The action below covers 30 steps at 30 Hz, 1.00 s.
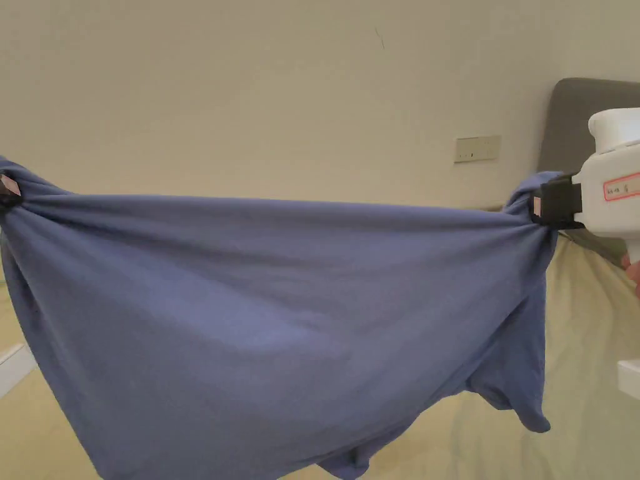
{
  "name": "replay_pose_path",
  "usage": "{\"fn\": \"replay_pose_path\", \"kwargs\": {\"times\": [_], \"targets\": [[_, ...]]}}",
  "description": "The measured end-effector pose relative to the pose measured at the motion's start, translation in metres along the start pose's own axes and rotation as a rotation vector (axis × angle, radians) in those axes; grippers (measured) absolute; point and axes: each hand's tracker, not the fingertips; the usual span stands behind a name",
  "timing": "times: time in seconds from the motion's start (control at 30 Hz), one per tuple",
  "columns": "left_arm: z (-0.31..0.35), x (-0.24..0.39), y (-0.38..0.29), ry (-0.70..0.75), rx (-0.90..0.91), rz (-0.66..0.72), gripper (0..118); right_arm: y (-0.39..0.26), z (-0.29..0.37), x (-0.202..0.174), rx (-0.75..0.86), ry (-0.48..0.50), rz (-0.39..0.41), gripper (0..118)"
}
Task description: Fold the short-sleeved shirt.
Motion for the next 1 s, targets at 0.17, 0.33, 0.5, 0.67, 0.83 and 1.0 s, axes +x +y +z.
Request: {"fn": "replay_pose_path", "kwargs": {"times": [0.17,0.33,0.5,0.67,0.83,1.0], "targets": [[-0.041,0.011,0.037,0.032,-0.011,0.021,0,0.082,-0.043,-0.015,-0.059,-0.109,0.061,15],[-0.08,0.034,0.056,0.112,-0.031,-0.078,0,0.133,-0.083,-0.025,-0.095,-0.143,0.061,15],[-0.119,0.046,0.061,0.128,-0.085,-0.099,0,0.156,-0.115,-0.029,-0.112,-0.195,0.087,15],[-0.153,0.056,0.034,0.168,-0.12,-0.273,0,0.141,-0.151,-0.033,-0.134,-0.237,0.148,15],[-0.181,0.054,-0.028,0.139,-0.177,-0.285,0,0.077,-0.199,-0.035,-0.178,-0.2,0.193,15],[-0.202,0.024,-0.127,0.125,-0.376,-0.199,0,-0.038,-0.242,-0.027,-0.292,-0.129,0.174,15]]}}
